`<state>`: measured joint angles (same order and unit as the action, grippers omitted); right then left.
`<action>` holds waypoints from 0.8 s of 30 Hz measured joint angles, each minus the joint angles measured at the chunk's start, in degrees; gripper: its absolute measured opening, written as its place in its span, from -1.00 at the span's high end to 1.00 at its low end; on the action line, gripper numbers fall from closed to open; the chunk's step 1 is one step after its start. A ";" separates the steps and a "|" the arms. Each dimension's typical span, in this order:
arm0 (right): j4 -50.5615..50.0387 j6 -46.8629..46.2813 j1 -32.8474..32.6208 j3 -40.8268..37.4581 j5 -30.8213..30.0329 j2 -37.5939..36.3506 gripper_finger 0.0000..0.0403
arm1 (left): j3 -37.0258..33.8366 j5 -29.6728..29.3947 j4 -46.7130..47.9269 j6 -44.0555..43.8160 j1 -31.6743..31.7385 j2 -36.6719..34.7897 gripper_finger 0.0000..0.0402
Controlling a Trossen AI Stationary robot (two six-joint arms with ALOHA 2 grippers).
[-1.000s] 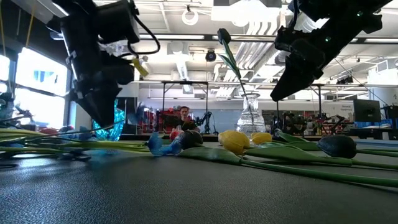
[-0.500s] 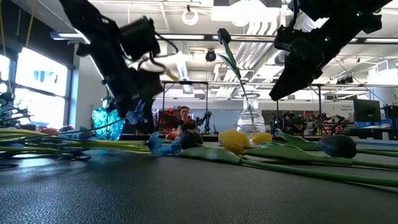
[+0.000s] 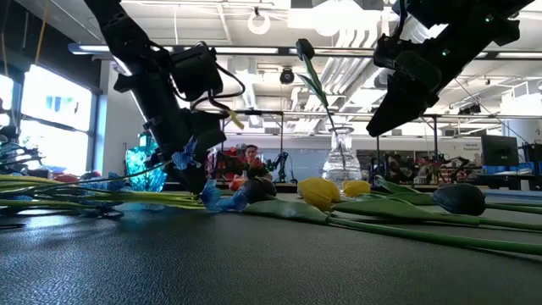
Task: Sort flowers into vase by color
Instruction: Put the top orange flower into the blue vase
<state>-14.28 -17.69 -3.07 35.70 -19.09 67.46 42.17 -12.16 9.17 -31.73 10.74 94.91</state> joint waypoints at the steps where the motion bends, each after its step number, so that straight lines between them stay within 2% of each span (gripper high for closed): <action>1: 0.00 0.01 0.00 0.00 0.02 0.00 -0.07 | -0.07 0.02 0.04 0.39 0.17 -0.53 0.96; 4: 0.00 0.71 0.00 0.00 -0.03 0.00 -0.07 | -0.19 -0.44 -2.13 1.82 0.18 -3.45 0.97; 8: -0.02 0.84 0.00 0.00 -0.04 0.00 -0.07 | -0.15 -1.15 -11.35 5.75 -0.52 -8.46 0.99; 13: 0.00 0.48 0.00 0.00 -0.04 0.00 -0.07 | -1.49 -5.28 -25.57 14.72 -1.93 -15.12 1.00; 16: 0.00 0.20 0.00 0.00 -0.04 0.00 -0.07 | -5.23 -8.86 -35.03 21.80 -1.92 -20.42 1.00; 19: 0.04 0.20 0.00 0.00 -0.14 0.00 -0.07 | -10.57 -11.04 -48.41 30.01 -1.73 -26.54 1.00; 24: 0.39 0.21 0.01 0.00 -1.14 0.00 -0.07 | -20.84 -14.47 -71.02 49.57 -1.56 -35.73 1.00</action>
<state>-13.89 -17.49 -3.06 35.70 -20.23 67.46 21.33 -26.63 -61.85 17.85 9.19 59.17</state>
